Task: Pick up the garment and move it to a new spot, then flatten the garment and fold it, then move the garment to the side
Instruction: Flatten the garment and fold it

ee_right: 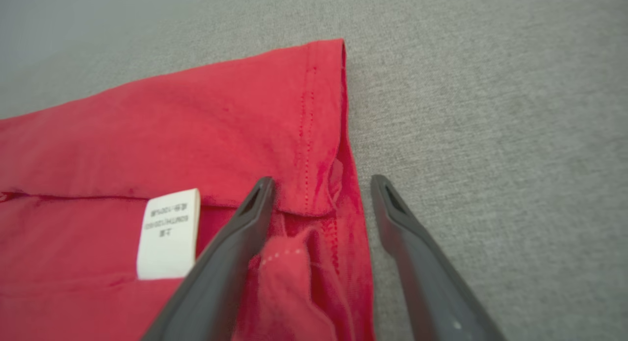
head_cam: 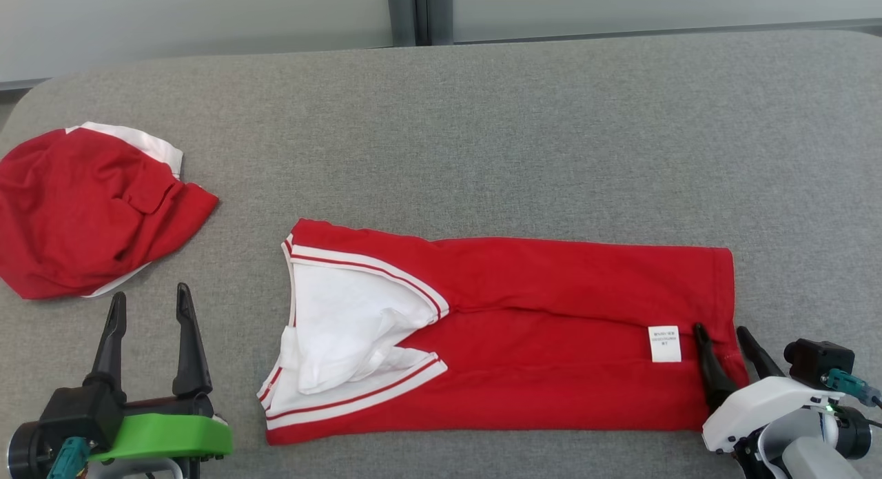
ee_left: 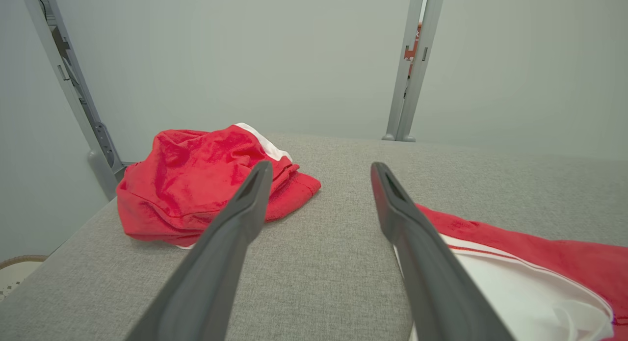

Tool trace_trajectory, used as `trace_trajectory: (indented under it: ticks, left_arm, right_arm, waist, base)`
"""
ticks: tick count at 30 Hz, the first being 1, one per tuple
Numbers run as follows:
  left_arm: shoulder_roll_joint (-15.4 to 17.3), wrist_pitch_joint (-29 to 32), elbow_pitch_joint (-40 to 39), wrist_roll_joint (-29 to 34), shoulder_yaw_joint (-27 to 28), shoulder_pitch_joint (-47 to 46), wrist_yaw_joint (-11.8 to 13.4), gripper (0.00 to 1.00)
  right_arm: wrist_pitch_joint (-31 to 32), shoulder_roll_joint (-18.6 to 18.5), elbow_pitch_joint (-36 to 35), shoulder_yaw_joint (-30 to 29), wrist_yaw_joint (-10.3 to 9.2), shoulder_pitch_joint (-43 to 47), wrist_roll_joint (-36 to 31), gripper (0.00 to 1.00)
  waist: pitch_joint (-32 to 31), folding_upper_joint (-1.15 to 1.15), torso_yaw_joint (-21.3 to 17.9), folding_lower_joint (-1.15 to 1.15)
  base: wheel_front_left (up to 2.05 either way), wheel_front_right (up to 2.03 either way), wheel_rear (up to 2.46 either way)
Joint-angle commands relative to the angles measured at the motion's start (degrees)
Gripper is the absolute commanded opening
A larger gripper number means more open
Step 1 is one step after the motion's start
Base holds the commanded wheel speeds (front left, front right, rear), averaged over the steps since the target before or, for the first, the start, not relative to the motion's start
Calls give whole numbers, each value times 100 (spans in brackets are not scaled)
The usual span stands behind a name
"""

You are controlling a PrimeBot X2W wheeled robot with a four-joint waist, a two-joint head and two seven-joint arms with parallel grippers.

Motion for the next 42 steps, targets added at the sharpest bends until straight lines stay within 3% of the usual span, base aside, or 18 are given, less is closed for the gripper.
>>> trace_trajectory:
  ticks: [1,4,5,6,7,14,31,35,42]
  left_arm:
    - [-31,-2,48,133,38,91,-59,100]
    - [-82,-3,100,303,107,103,-125,100]
    - [-95,-3,109,336,118,103,-146,100]
    - [-103,-3,115,373,122,109,-165,100]
    - [-111,-3,118,388,116,113,-171,100]
    - [-143,-3,92,515,150,99,-221,100]
    - [-150,-3,180,704,213,171,-280,100]
    - [-151,-3,172,683,238,207,-287,100]
    - [-150,-2,241,680,320,300,-282,100]
  right_arm:
    - [-7,25,170,42,-11,-53,78,100]
    - [4,102,436,166,-12,-30,147,100]
    - [5,129,477,226,-11,-27,185,67]
    - [2,141,512,289,-8,-27,225,5]
    - [0,154,530,324,-7,-27,257,0]
    - [-14,45,506,330,-17,-53,437,0]
    - [-54,-1011,629,-850,-12,-506,182,0]
    - [-54,-972,531,-785,-12,-541,129,0]
    - [-4,-537,99,-432,-11,-468,-60,0]
  waist:
    - [-8,0,19,0]
    - [-13,0,50,0]
    - [-14,0,58,0]
    - [-17,0,64,0]
    - [-17,0,69,0]
    - [-43,0,34,0]
    - [-401,0,-110,0]
    - [-491,0,-113,0]
    - [-684,0,-67,0]
  base:
    - [0,0,0]
    - [0,0,0]
    - [0,0,0]
    - [0,0,0]
    - [0,0,0]
    - [0,0,0]
    - [0,0,0]
    - [0,0,0]
    - [0,0,0]
